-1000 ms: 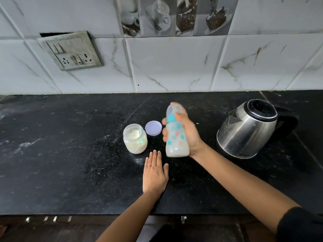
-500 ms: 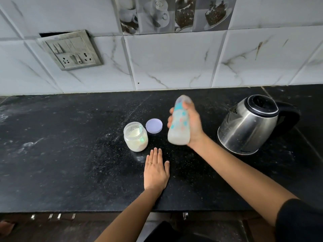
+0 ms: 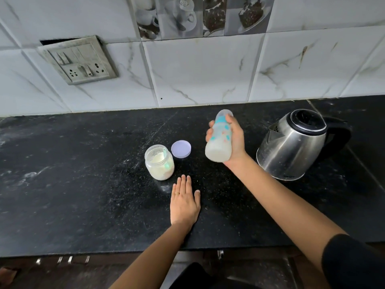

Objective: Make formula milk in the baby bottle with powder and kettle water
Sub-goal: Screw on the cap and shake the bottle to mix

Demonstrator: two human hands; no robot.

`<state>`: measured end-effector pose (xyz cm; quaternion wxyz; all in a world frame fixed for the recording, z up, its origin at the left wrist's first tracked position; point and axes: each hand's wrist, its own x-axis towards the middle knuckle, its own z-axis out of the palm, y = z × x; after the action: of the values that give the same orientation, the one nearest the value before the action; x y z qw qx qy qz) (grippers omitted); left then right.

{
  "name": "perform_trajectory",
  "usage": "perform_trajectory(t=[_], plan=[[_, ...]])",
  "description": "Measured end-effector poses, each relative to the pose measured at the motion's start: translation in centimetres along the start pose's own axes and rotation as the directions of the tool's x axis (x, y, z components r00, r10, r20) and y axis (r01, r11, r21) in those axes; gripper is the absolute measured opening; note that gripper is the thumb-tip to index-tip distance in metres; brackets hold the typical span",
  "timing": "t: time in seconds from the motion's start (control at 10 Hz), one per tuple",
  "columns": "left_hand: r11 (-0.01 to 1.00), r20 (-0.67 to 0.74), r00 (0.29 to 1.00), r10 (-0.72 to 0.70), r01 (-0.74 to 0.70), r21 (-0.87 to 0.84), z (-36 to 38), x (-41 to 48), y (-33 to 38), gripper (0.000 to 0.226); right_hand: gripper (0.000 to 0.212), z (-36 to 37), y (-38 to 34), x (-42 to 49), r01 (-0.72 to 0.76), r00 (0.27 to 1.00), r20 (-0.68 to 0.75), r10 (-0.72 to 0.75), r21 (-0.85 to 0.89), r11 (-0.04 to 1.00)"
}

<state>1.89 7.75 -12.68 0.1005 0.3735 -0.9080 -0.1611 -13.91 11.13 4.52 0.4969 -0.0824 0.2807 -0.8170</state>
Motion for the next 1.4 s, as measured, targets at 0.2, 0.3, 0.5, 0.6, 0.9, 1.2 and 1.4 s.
perform_trajectory(t=[0.2, 0.3, 0.5, 0.6, 0.9, 1.2, 1.4], plan=[[1.0, 0.011, 1.0, -0.003, 0.003, 0.01, 0.0, 0.0, 0.0, 0.076, 0.031, 0.0, 2.0, -2.3, -0.053, 0.993, 0.093, 0.066, -0.128, 0.99], [1.0, 0.011, 1.0, -0.005, 0.005, -0.002, 0.0, 0.0, 0.0, 0.077, 0.017, 0.5, 0.2, -1.1, 0.0, 1.0, -0.026, 0.0, 0.001, 1.0], [1.0, 0.01, 1.0, 0.003, -0.003, -0.004, -0.3, -0.1, -0.1, 0.077, 0.05, 0.6, 1.8, -2.7, -0.051, 0.987, 0.136, 0.082, -0.214, 0.975], [1.0, 0.01, 1.0, 0.005, -0.005, -0.016, -0.2, -0.1, -0.1, 0.077, 0.061, 0.7, 0.2, -1.1, 0.023, 0.995, 0.095, -0.017, -0.059, 0.998], [1.0, 0.006, 1.0, 0.007, -0.007, -0.027, -0.4, -0.1, 0.0, 0.076, 0.04, 1.1, 2.2, -2.5, -0.015, 0.997, 0.078, 0.022, -0.079, 0.997], [1.0, 0.009, 1.0, 0.003, -0.003, -0.03, -0.3, -0.1, 0.0, 0.076, 0.047, 0.6, 2.7, -2.1, -0.058, 0.993, 0.091, 0.069, -0.123, 0.991], [0.999, 0.009, 1.0, 0.008, -0.008, -0.036, -0.4, -0.2, -0.2, 0.076, 0.04, 1.2, 1.4, -1.3, -0.043, 0.999, 0.027, 0.045, -0.058, 0.997]])
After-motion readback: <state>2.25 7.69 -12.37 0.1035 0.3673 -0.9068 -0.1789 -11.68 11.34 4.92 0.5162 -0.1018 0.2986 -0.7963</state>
